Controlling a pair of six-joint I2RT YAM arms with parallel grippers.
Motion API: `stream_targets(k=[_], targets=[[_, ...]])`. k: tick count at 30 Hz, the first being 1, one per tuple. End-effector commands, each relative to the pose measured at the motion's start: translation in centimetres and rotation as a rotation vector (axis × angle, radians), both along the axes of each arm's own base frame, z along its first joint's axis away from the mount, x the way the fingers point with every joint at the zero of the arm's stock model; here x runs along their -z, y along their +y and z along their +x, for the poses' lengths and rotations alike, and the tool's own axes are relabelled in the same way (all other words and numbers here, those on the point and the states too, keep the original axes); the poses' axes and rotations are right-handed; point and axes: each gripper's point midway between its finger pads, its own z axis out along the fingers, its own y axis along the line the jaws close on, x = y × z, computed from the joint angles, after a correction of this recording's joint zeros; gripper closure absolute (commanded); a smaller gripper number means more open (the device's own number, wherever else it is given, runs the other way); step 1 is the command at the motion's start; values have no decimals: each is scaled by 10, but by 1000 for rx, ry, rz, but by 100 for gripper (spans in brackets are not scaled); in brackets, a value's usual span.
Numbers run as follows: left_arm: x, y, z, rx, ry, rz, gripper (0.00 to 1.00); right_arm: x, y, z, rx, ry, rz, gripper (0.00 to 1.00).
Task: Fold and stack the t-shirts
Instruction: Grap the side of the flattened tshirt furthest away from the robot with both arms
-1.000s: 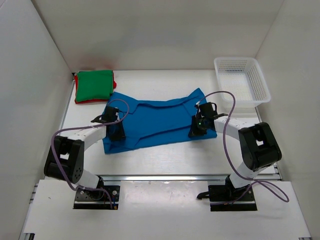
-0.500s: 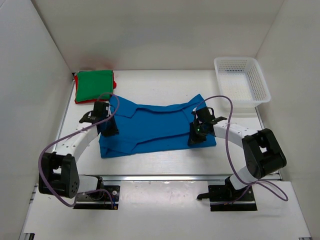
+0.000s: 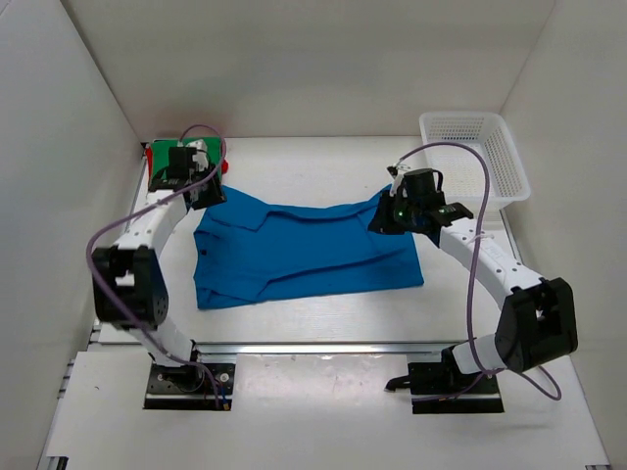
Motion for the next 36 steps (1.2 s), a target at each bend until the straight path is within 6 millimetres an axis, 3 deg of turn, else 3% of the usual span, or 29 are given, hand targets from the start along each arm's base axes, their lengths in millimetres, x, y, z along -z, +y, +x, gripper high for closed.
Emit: stream_targets(k=[1, 3, 9, 17, 21, 26, 28, 32, 33, 36], targets=[[12, 16, 26, -14, 23, 107, 49, -22, -2, 16, -14, -88, -1, 90], [26, 22, 44, -22, 51, 116, 49, -20, -7, 23, 6, -93, 3, 90], [60, 35, 63, -53, 161, 177, 55, -12, -15, 34, 13, -89, -11, 90], [82, 48, 55, -120, 212, 215, 52, 12, -15, 46, 20, -62, -25, 90], [89, 51, 56, -132, 229, 219, 48, 15, -25, 88, 74, -100, -90, 82], [99, 53, 57, -149, 250, 224, 48, 10, -33, 124, 154, -136, -123, 71], [109, 51, 57, -168, 273, 212, 52, 17, -46, 150, 257, -155, -182, 60], [118, 47, 55, -165, 291, 208, 59, 34, -57, 181, 335, -100, -239, 57], [116, 44, 57, -158, 286, 199, 65, 45, -55, 186, 339, -79, -249, 57], [113, 46, 58, -161, 275, 197, 75, 50, -62, 202, 380, -68, -245, 56]])
